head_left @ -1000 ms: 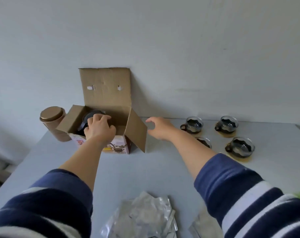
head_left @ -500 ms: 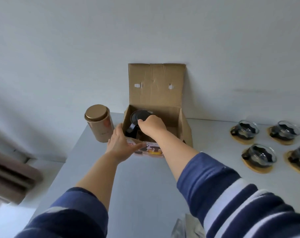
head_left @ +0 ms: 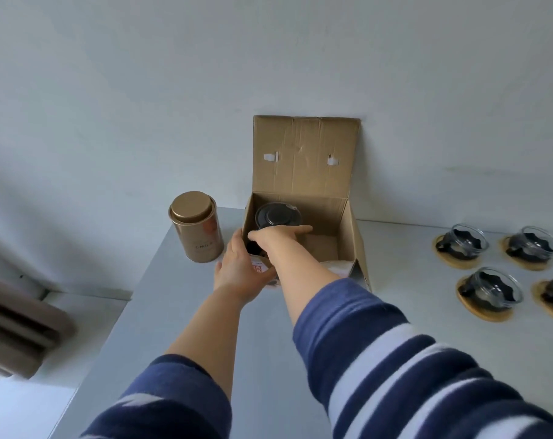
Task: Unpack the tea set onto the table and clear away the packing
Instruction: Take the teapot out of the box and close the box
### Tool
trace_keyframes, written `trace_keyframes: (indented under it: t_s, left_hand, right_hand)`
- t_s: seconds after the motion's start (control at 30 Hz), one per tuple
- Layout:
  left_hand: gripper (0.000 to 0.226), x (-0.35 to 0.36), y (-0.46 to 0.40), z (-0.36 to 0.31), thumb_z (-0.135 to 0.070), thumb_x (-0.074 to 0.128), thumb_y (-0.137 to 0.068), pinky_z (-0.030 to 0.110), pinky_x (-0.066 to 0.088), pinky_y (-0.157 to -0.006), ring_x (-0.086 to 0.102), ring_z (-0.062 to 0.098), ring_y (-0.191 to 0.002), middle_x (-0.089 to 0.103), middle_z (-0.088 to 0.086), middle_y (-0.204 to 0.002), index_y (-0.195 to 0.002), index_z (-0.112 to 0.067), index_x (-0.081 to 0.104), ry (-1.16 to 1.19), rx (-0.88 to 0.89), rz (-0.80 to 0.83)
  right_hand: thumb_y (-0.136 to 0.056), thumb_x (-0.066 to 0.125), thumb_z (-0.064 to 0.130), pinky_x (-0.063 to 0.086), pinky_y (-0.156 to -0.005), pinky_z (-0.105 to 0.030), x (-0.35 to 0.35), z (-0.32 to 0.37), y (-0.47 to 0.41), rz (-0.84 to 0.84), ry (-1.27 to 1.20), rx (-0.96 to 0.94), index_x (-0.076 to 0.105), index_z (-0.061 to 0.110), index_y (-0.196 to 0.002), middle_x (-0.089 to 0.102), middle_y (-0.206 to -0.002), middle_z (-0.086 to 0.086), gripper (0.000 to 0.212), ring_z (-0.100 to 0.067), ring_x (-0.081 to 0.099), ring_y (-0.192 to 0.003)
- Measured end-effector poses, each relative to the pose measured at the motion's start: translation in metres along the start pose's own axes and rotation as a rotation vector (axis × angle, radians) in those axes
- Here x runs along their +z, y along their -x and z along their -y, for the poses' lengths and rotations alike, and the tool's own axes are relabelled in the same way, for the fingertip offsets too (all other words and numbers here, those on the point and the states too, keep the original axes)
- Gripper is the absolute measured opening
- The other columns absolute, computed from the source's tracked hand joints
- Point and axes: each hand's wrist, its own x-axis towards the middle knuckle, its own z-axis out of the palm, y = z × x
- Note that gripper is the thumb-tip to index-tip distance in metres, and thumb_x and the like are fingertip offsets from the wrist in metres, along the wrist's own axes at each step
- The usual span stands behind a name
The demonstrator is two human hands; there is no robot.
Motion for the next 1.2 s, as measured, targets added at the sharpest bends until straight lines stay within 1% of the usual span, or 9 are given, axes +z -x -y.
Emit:
trace_keyframes:
  t_s: [0.1, 0.2, 0.37, 0.5, 0.67, 0.77, 0.9, 1.03, 1.2]
  left_hand:
    - [0.103, -0.002, 0.001, 0.0, -0.05, 0.079, -0.064, 0.052, 0.036, -0.11, 0.043, 0.022, -0.134, 0.044, -0.005, -0.145, -0.147, -0.028, 0.02, -0.041, -0.017, 0.004]
    - [0.106, -0.003, 0.002, -0.002, -0.058, 0.076, -0.067, 0.053, 0.031, -0.113, 0.037, 0.021, -0.139, 0.039, -0.005, -0.15, -0.149, -0.027, 0.016, -0.115, -0.029, -0.003]
    - [0.105, -0.007, 0.003, -0.01, -0.059, 0.076, -0.067, 0.053, 0.034, -0.111, 0.038, 0.022, -0.138, 0.04, -0.002, -0.149, -0.147, -0.024, 0.018, -0.163, -0.054, -0.001]
    - [0.103, -0.008, 0.003, -0.014, -0.059, 0.076, -0.067, 0.051, 0.039, -0.107, 0.043, 0.024, -0.135, 0.042, 0.0, -0.147, -0.146, -0.021, 0.021, -0.17, -0.081, 0.013]
    - [0.106, -0.01, 0.006, -0.017, -0.064, 0.073, -0.067, 0.053, 0.044, -0.103, 0.044, 0.027, -0.134, 0.038, 0.002, -0.151, -0.148, -0.023, 0.018, -0.213, -0.091, 0.014]
    - [0.116, -0.013, 0.007, -0.018, -0.076, 0.066, -0.062, 0.055, 0.04, -0.107, 0.034, 0.029, -0.141, 0.027, 0.003, -0.157, -0.151, -0.024, 0.012, -0.239, -0.098, 0.045]
    - [0.103, -0.013, 0.004, -0.027, -0.079, 0.048, -0.074, 0.056, 0.032, -0.111, 0.03, 0.034, -0.142, 0.023, 0.006, -0.159, -0.152, -0.021, 0.012, -0.15, -0.17, 0.017]
    - [0.078, -0.004, 0.001, -0.034, -0.05, 0.051, -0.09, 0.056, 0.037, -0.106, 0.036, 0.039, -0.136, 0.031, 0.012, -0.153, -0.151, -0.018, 0.016, -0.115, -0.222, -0.057]
    - [0.072, 0.005, 0.001, -0.034, -0.04, 0.054, -0.091, 0.056, 0.04, -0.1, 0.04, 0.039, -0.132, 0.034, 0.014, -0.15, -0.15, -0.018, 0.019, -0.074, -0.237, -0.124]
  right_hand:
    - [-0.089, 0.048, 0.057, 0.025, -0.114, -0.035, -0.003, 0.002, -0.004, -0.019, -0.141, -0.016, -0.008, 0.006, -0.152, 0.041, -0.145, -0.015, 0.098, -0.027, 0.042, -0.132]
    - [-0.089, 0.059, 0.029, 0.031, -0.114, -0.044, -0.018, 0.001, -0.004, 0.192, -0.368, 0.007, 0.003, 0.01, -0.153, 0.024, -0.155, -0.015, 0.087, -0.033, 0.033, -0.14]
    - [-0.079, 0.07, 0.013, 0.05, -0.095, -0.056, -0.058, -0.009, 0.005, 0.264, -0.677, 0.083, 0.039, 0.007, -0.135, 0.059, -0.126, -0.02, 0.065, -0.04, 0.06, -0.114]
    - [-0.086, 0.068, 0.01, 0.049, -0.095, -0.053, -0.107, -0.016, 0.03, 0.298, -0.798, 0.025, 0.051, 0.002, -0.116, 0.062, -0.123, -0.02, 0.036, -0.039, 0.059, -0.118]
    - [-0.087, 0.067, 0.013, 0.05, -0.094, -0.051, -0.163, -0.024, 0.053, 0.269, -0.735, -0.118, 0.052, 0.001, -0.12, 0.062, -0.124, -0.02, 0.038, -0.037, 0.062, -0.115]
    - [-0.089, 0.063, 0.013, 0.052, -0.094, -0.052, -0.196, -0.034, 0.055, 0.192, -0.647, -0.162, 0.055, 0.001, -0.115, 0.066, -0.099, -0.014, 0.029, -0.028, 0.069, -0.092]
    - [-0.083, 0.061, 0.002, 0.059, -0.066, -0.051, -0.225, -0.057, 0.044, 0.004, -0.546, -0.163, 0.036, 0.009, -0.125, 0.059, -0.075, -0.01, 0.049, -0.022, 0.064, -0.064]
    - [-0.083, 0.061, 0.0, 0.052, -0.087, -0.06, -0.235, -0.09, 0.022, -0.083, -0.458, -0.129, 0.019, 0.017, -0.128, 0.06, -0.079, -0.012, 0.064, -0.024, 0.063, -0.066]
    - [-0.08, 0.06, -0.004, 0.05, -0.088, -0.062, -0.232, -0.126, -0.017, -0.06, -0.402, -0.034, 0.02, 0.017, -0.128, 0.059, -0.078, -0.014, 0.066, -0.026, 0.061, -0.066]
